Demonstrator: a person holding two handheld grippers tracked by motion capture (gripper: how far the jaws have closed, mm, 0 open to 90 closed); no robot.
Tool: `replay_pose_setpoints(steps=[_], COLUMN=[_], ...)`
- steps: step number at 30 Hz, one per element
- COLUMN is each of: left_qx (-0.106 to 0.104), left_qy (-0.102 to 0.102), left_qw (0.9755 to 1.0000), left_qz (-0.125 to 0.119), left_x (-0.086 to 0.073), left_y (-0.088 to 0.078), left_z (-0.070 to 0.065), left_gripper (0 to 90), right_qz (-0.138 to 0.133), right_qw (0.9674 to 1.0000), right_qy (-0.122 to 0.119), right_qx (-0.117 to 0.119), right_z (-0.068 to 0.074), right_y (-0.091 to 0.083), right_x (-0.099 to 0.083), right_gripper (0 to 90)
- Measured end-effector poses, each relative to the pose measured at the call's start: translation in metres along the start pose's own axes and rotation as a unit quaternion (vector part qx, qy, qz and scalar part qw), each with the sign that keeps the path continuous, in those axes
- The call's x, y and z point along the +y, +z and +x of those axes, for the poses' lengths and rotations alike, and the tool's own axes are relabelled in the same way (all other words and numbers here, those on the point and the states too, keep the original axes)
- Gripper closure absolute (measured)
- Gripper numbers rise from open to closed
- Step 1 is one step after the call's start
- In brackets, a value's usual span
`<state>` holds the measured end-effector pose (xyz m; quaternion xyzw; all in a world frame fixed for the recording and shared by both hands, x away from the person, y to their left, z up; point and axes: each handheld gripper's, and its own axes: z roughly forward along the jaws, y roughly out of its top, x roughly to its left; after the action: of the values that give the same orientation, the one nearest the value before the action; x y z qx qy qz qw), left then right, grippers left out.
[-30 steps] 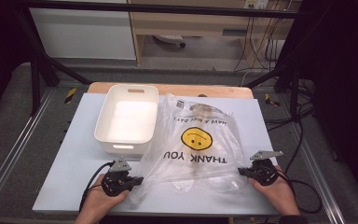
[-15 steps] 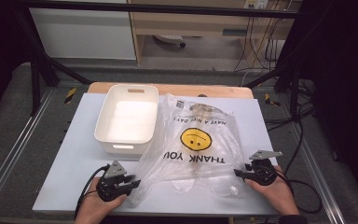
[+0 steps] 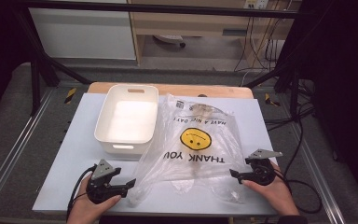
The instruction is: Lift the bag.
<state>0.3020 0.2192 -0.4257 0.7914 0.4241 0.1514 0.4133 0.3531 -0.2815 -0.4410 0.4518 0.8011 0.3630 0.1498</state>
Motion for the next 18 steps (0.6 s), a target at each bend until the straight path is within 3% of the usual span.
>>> replay_pose_setpoints(steps=[9, 15, 18], left_qx=[0.005, 0.018, 0.025], left_qy=[-0.003, -0.012, -0.013], left_qw=[0.9999, 0.9994, 0.9991], left_qz=[-0.012, -0.027, -0.032], left_x=[0.001, 0.002, 0.002], left_y=[-0.001, -0.005, -0.007], left_z=[0.005, 0.010, 0.012], left_gripper=[12.1, 10.9, 10.3], right_qz=[-0.016, -0.043, -0.056], right_qw=[0.9998, 0.9991, 0.9984], right_qy=[0.010, 0.002, 0.009], right_qx=[0.003, 0.006, 0.007], right_z=[0.002, 0.004, 0.004], right_y=[0.002, 0.000, -0.002], right_x=[0.004, 0.006, 0.007], right_gripper=[3.6, 3.6, 3.7])
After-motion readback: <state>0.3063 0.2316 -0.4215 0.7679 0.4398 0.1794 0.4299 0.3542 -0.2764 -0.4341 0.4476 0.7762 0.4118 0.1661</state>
